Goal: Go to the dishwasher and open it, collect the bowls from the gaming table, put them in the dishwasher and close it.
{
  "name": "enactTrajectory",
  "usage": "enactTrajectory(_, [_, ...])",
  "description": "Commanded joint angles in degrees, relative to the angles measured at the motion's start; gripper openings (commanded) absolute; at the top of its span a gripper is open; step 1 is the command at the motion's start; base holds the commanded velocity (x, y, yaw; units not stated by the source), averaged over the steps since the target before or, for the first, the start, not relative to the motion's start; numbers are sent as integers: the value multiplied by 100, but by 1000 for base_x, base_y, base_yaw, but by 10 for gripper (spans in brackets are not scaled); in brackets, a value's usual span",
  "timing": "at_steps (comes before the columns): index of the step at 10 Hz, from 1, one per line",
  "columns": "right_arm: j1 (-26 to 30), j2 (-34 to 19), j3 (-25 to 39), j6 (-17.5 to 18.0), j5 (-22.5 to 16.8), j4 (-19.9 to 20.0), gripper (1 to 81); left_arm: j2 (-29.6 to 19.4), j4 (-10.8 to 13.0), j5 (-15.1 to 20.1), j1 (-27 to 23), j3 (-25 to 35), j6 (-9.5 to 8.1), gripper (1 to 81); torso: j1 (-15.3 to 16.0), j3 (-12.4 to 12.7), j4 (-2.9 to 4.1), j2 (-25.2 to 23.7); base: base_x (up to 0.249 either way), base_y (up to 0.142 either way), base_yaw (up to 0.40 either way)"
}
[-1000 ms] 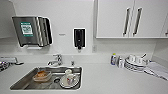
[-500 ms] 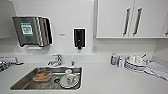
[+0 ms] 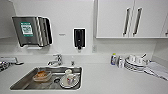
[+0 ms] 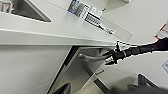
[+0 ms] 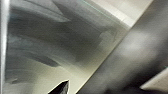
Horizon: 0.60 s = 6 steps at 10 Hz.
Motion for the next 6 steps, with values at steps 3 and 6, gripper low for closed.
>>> enactTrajectory(3, [80,-251,-191,-150,-1589,-224,811,-226,29,-6,-436,155,-18,811,0,0,0,0,0,0,0])
enactTrajectory(6, [98,-225,-192,-150,-1589,-224,811,-218,29,-6,-436,155,-27,811,0,0,0,0,-42,0,0])
